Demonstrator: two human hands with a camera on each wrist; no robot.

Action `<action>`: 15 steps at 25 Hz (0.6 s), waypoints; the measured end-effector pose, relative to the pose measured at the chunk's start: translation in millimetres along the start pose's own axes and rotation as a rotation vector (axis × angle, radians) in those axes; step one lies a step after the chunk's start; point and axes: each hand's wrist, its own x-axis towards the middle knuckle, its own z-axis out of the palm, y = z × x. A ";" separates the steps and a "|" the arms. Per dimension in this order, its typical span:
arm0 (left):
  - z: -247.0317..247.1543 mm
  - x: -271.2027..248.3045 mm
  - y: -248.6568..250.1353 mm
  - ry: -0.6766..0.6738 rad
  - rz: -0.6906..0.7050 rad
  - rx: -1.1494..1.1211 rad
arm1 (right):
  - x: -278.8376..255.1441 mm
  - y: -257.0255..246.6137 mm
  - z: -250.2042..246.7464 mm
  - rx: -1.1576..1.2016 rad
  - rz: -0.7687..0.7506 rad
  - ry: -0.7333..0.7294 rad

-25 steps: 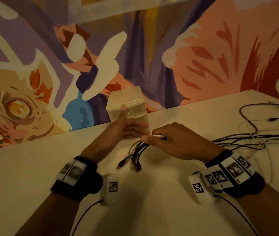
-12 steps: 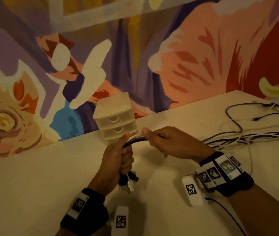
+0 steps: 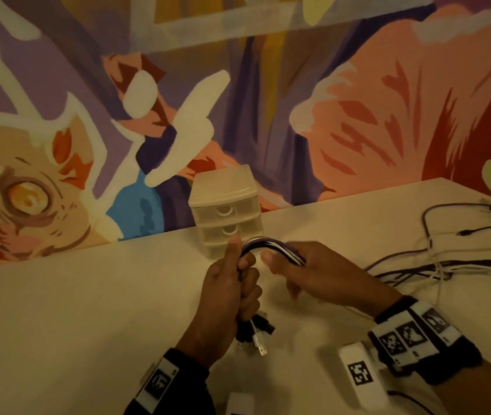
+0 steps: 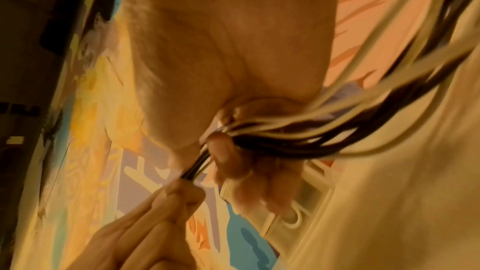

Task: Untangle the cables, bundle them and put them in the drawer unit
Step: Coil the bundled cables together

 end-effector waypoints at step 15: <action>3.8 -6.7 1.0 -0.088 -0.073 -0.355 | -8.3 -13.6 12.1 0.052 0.005 -0.451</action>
